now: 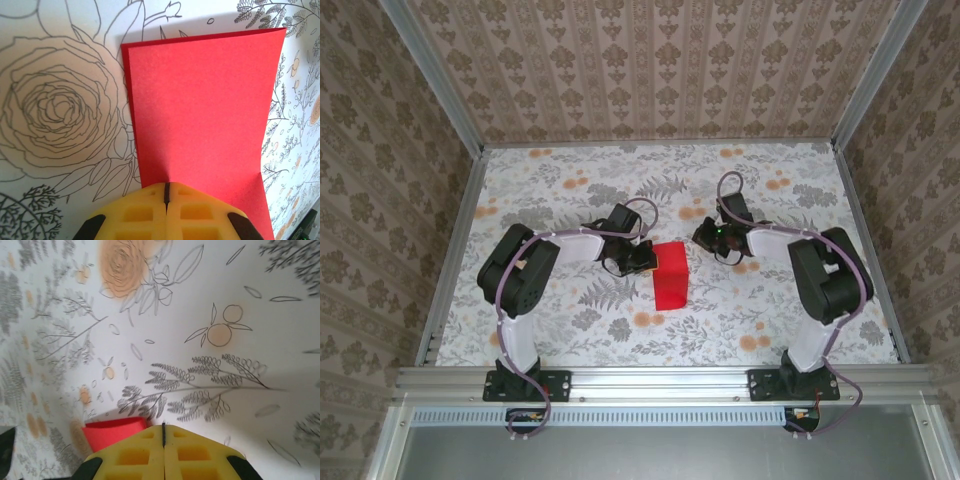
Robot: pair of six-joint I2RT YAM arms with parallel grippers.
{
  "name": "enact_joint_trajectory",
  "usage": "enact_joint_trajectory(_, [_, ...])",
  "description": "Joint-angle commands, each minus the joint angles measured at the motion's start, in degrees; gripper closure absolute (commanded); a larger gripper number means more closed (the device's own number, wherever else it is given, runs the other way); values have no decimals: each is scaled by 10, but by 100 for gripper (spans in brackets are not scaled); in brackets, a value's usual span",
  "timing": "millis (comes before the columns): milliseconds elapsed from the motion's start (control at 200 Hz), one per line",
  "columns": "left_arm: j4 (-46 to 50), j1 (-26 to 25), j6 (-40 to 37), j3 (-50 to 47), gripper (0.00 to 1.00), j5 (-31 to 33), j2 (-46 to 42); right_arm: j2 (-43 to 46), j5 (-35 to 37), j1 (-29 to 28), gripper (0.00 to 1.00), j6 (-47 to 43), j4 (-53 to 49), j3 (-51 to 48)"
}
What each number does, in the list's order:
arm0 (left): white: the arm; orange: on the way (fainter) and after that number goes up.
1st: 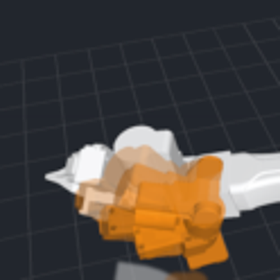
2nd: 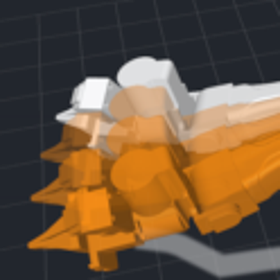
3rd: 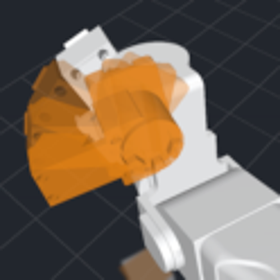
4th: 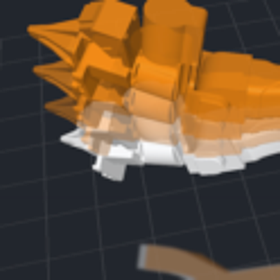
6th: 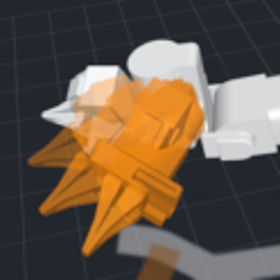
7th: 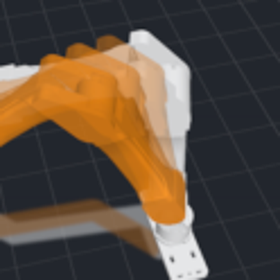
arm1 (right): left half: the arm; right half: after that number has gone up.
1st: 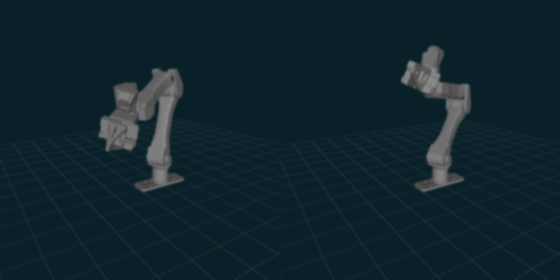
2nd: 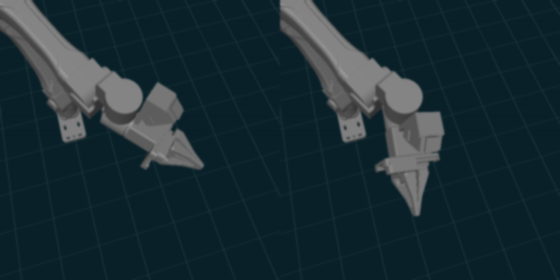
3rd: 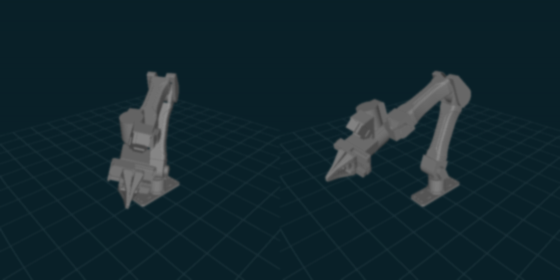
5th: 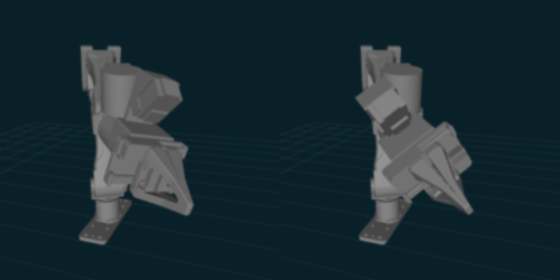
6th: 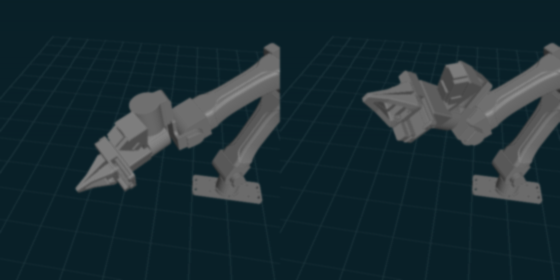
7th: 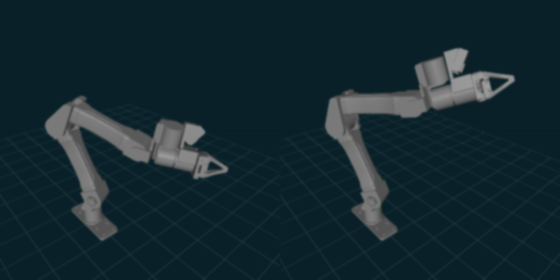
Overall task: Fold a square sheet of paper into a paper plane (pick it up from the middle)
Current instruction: Fold the square sheet of paper in half at the center of the table.
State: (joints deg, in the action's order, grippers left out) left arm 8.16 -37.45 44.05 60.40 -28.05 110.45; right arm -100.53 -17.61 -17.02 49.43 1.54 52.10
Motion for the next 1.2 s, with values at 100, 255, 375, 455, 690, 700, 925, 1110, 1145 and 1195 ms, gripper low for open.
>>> enact_joint_trajectory(100, [132,4,-26,-53,100,147,66,82,-111,-29,91,-47,-52,-50])
enact_joint_trajectory(255, [120,3,-29,-56,100,146,68,120,-133,-59,91,-32,-50,-100])
enact_joint_trajectory(375, [114,2,-30,-56,100,147,70,132,-131,-65,91,-28,-42,-133])
enact_joint_trajectory(455, [111,1,-32,-55,100,146,74,126,-136,-66,91,-28,-40,-146])
enact_joint_trajectory(690, [107,-3,-30,-55,100,147,78,116,-161,-66,90,-17,-14,-165])
enact_joint_trajectory(700, [107,-3,-30,-55,100,147,78,117,-160,-66,90,-17,-13,-166])
enact_joint_trajectory(925, [108,-5,-27,-55,100,149,79,129,-161,-66,90,-19,-13,-155])
enact_joint_trajectory(1110, [123,-7,-32,-46,100,158,82,133,-162,-69,90,-3,35,-149])
enact_joint_trajectory(1145, [126,-8,-34,-42,100,159,83,131,-157,-69,90,-3,37,-147])
enact_joint_trajectory(1195, [128,-9,-34,-39,100,158,86,122,-154,-69,90,-2,38,-146])
